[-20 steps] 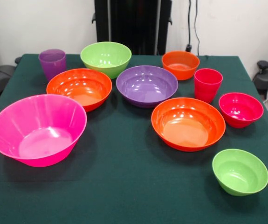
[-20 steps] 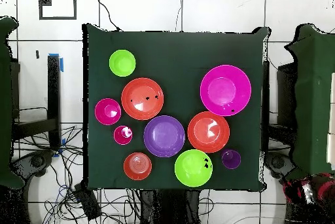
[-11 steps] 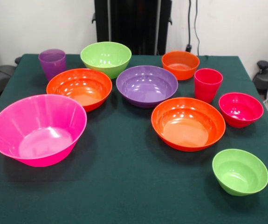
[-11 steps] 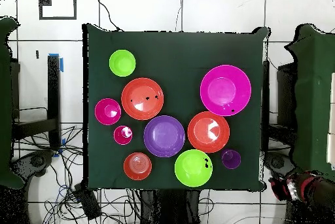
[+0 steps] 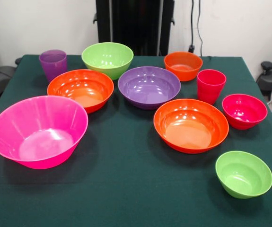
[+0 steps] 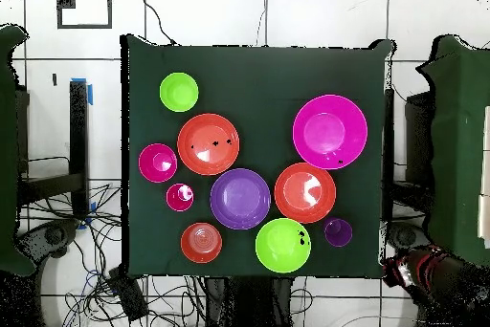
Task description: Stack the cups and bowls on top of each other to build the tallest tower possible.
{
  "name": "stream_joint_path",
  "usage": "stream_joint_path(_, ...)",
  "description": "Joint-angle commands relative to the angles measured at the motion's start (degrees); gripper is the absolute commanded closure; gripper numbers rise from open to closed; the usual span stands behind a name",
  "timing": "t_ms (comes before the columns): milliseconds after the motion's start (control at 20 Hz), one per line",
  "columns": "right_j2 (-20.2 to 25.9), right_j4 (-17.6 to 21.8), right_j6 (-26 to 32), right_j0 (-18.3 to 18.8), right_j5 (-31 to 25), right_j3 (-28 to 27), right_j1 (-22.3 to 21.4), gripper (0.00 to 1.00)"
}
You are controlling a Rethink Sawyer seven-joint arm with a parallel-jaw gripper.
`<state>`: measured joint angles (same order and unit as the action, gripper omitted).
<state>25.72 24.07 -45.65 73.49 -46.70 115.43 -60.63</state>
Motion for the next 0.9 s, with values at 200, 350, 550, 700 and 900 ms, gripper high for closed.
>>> stream_joint_path(200,0.8,7.9,-1.0,-2.3,7.0,2.9,10.0,0.00)
stream_joint_path(350,1.1,7.5,-1.1,-2.0,7.0,3.2,9.8,0.00)
stream_joint_path(550,0.0,7.3,-4.5,-4.1,8.3,5.5,7.6,0.00)
stream_joint_path(700,-0.5,6.4,-6.8,-5.4,9.4,8.0,5.5,0.00)
stream_joint_path(900,-2.3,6.7,-10.9,-8.4,12.4,10.4,4.3,0.00)
